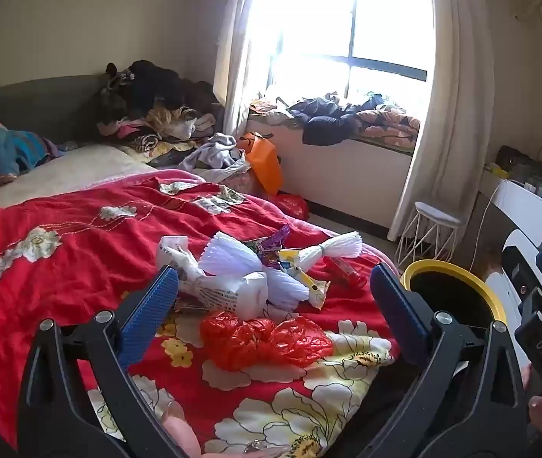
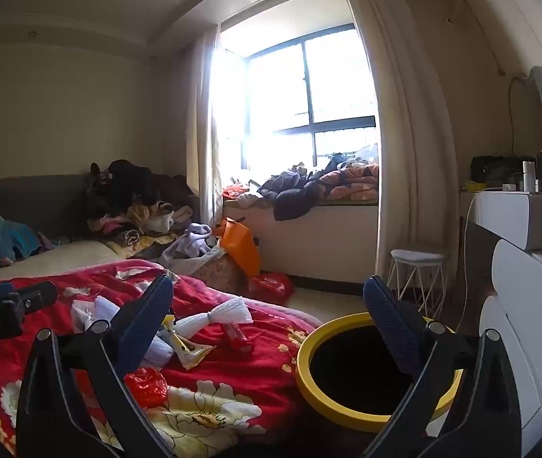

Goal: Collect trash

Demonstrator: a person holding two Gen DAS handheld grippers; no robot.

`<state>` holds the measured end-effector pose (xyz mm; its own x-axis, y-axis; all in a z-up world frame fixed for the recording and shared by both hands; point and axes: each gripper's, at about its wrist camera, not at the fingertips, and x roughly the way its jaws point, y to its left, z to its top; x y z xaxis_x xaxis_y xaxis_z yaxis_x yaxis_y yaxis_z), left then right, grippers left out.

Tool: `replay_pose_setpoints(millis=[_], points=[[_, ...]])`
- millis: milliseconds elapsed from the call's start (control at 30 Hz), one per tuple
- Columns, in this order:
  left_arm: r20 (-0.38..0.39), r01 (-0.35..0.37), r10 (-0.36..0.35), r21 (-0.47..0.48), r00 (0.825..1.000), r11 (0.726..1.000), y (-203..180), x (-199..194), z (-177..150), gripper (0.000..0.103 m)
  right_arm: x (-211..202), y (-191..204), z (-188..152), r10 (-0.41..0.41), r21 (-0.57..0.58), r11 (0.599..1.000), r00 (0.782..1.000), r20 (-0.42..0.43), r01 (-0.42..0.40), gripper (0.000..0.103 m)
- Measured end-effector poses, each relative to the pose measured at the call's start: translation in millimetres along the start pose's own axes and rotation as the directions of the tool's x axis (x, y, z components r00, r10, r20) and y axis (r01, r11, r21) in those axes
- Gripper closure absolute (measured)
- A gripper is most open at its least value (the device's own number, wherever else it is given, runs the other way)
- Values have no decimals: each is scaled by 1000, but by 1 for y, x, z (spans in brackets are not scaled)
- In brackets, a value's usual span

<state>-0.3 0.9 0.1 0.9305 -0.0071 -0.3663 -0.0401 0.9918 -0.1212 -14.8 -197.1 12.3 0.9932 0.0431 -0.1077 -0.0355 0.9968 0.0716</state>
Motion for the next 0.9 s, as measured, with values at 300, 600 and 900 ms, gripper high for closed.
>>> replay_pose_setpoints(millis=[300, 600, 900], points=[[1, 8, -8, 4, 1000, 1000, 0, -1, 2, 10, 0, -1, -3, -13, 10, 1000, 1000, -18, 13, 6], [9, 8, -8, 12, 1000, 1000, -5, -6, 4, 10, 5, -2, -1, -11, 17, 1000, 999, -34, 11, 6], [0, 14, -14, 8, 1000, 1000, -4, -7, 3, 10, 4, -1, 2, -9, 17, 1000, 999, -34, 9, 6]])
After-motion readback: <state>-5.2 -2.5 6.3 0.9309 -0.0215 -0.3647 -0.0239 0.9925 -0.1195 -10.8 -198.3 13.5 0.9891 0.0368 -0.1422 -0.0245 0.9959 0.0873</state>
